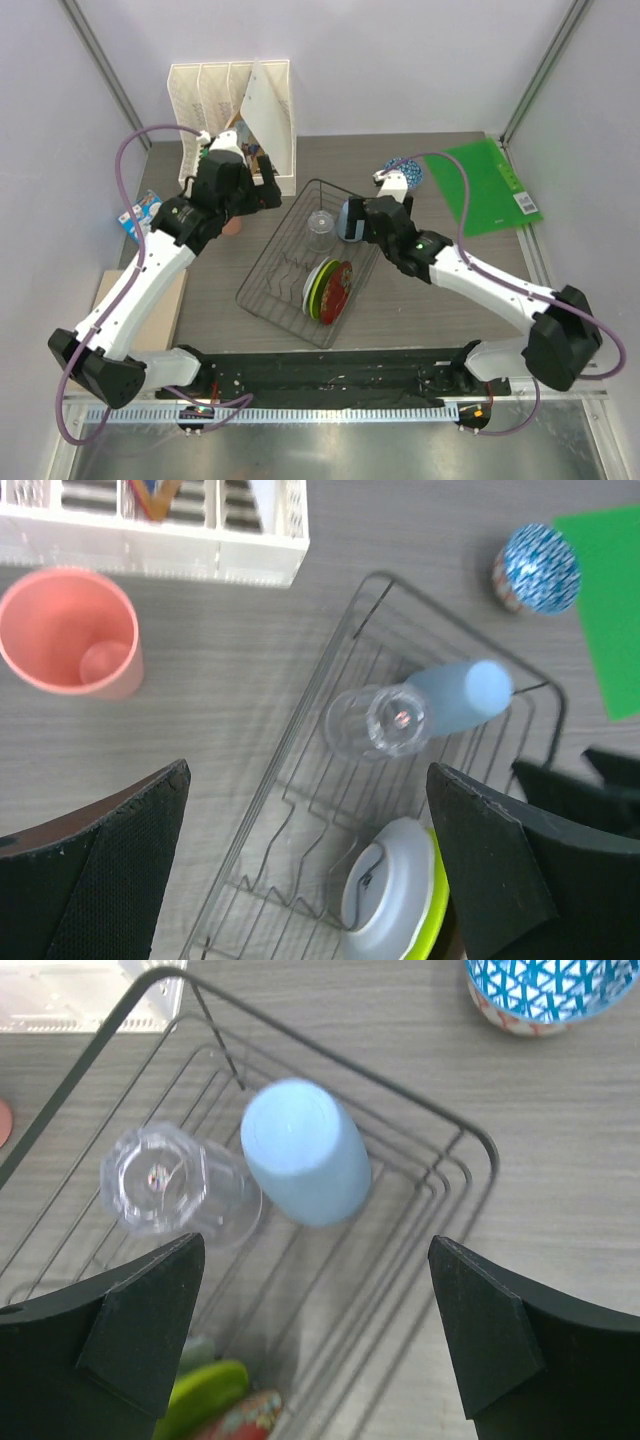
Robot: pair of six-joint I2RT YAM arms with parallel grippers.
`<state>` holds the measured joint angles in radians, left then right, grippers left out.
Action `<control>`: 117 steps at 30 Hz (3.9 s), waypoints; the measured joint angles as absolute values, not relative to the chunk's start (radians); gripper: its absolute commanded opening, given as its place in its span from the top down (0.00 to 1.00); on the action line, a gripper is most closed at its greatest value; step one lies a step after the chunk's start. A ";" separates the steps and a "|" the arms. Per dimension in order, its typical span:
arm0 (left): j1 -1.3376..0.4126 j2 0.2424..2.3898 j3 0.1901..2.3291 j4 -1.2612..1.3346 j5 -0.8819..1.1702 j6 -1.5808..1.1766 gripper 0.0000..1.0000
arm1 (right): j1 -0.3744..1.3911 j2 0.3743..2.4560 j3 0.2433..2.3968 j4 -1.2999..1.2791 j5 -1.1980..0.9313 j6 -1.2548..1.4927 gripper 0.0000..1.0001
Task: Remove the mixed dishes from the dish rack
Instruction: Pick up the cup from the dish rack, then place the cup at the center of the board.
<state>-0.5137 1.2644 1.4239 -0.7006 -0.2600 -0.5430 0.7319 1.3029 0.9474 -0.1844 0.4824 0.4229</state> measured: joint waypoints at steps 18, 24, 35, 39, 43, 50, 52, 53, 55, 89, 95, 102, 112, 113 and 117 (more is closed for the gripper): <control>-0.520 0.859 1.067 -0.565 -0.230 -0.550 0.00 | 0.677 1.723 1.170 -0.124 0.529 0.392 0.01; -0.520 0.875 1.016 -0.566 -0.216 -0.561 0.00 | 0.657 1.750 1.180 -0.106 0.501 0.398 0.24; -0.521 0.876 1.007 -0.556 -0.209 -0.573 0.00 | 0.648 1.699 1.133 -0.072 0.449 0.401 0.64; -0.521 0.878 1.007 -0.552 -0.209 -0.573 0.00 | 0.648 1.594 1.106 -0.114 0.418 0.413 0.66; -0.521 0.892 1.007 -0.545 -0.209 -0.576 0.00 | 0.652 1.353 1.054 -0.129 0.377 0.429 0.78; -0.521 0.915 0.972 -0.435 -0.171 -0.653 0.00 | 0.651 0.931 0.869 0.013 0.271 0.505 0.99; -0.521 0.915 0.934 -0.362 -0.113 -0.686 0.00 | 0.634 0.848 0.767 0.084 0.208 0.561 0.99; -0.521 0.915 0.917 -0.327 -0.080 -0.702 0.00 | 0.624 0.825 0.728 0.113 0.184 0.585 0.99; -0.521 0.915 0.869 -0.220 0.006 -0.749 0.00 | 0.578 0.796 0.612 0.243 0.089 0.678 0.99; -0.654 1.117 0.654 0.572 0.363 -1.135 0.87 | 0.531 1.319 0.440 1.241 -0.275 1.237 0.99; -0.672 1.049 0.666 0.505 0.373 -1.095 1.00 | 0.544 1.218 0.415 1.154 -0.277 1.236 0.17; -0.662 1.006 0.776 0.243 0.274 -0.977 1.00 | 0.551 1.048 0.546 0.619 -0.123 1.023 0.00; -0.583 1.096 1.318 -0.461 -0.221 -0.713 1.00 | 0.559 0.881 0.664 0.062 0.200 0.775 0.00; -0.556 1.134 1.376 -0.523 -0.263 -0.693 1.00 | 0.559 0.871 0.664 0.041 0.213 0.762 0.00; -0.446 1.299 1.537 -0.731 -0.381 -0.619 1.00 | 0.559 0.864 0.664 -0.025 0.246 0.732 0.00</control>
